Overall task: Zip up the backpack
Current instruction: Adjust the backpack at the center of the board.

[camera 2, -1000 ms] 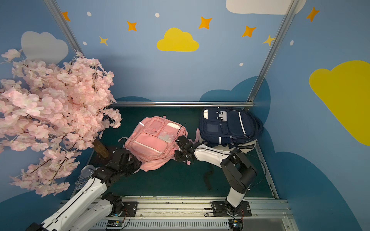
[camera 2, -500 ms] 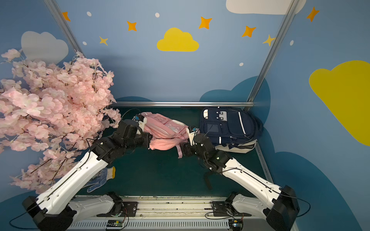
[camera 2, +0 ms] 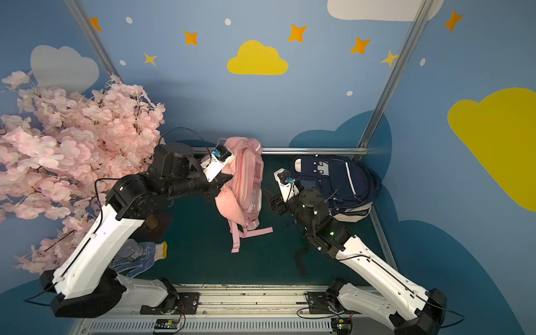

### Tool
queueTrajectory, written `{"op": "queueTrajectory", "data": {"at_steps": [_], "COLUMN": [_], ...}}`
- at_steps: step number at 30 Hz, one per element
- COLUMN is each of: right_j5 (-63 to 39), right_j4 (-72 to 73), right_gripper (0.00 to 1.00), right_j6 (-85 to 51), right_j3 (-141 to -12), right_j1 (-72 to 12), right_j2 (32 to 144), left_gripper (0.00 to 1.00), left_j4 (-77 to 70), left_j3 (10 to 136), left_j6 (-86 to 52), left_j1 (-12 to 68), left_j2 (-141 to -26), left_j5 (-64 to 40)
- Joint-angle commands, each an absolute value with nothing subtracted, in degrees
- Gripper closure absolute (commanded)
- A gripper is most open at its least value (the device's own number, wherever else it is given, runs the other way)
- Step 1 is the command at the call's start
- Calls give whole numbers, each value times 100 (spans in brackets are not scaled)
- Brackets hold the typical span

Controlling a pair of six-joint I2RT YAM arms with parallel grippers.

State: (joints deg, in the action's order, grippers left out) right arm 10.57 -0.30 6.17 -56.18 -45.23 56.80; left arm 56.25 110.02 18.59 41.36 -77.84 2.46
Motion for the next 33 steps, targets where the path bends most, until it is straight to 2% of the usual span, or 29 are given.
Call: {"op": "queueTrajectory", "data": {"at_steps": [1,11,14,16,18,23,24,26,29,31,33], "right_j5": [787,-333,-1037,-1568,-1901,-1730,-1633,-1496,-1156,-736,-253], "right_j4": [-144,-244,-320,-368,-432,-548,-548,-532,-475,-536,-658], "right_gripper": [18,18,23,35,54,95,100,100,100,100,100], "right_j6": [983,1072,1067,1046,948,790,694,505,-93,-580,-1047], "right_j3": [-5837,-5834,-5786,-5757,-5747,-5779,-5814,-5883,-6032,-6198,-6395], "right_j1": [-4309,-3858,-3867,-3908,-3970,-4071,-4084,-4120,-4170,-4161,-4089], "right_j2": [5512,5458,5457,5496,5584,5856,5915,6021,6218,6394,6642], "left_gripper": [88,87,87,87,88,89,88,87,77,59,32], "left_j4": [5036,4627,4472,4402,4316,3978,3834,3610,3363,3075,2603], "left_j3": [11335,10858,10817,10813,10788,10482,10385,10256,10264,10261,10158], "left_j6": [2910,3275,3267,3262,3282,3286,3253,3204,3056,2825,2406], "left_j1": [4219,4245,4244,4253,4255,4249,4242,4244,4235,4228,4226], "left_j2": [-7393,-6841,-6843,-6890,-6945,-6928,-6904,-6923,-7141,-7312,-7425], "left_j5": [-176,-553,-580,-523,-364,111,247,460,996,1649,2624]}}
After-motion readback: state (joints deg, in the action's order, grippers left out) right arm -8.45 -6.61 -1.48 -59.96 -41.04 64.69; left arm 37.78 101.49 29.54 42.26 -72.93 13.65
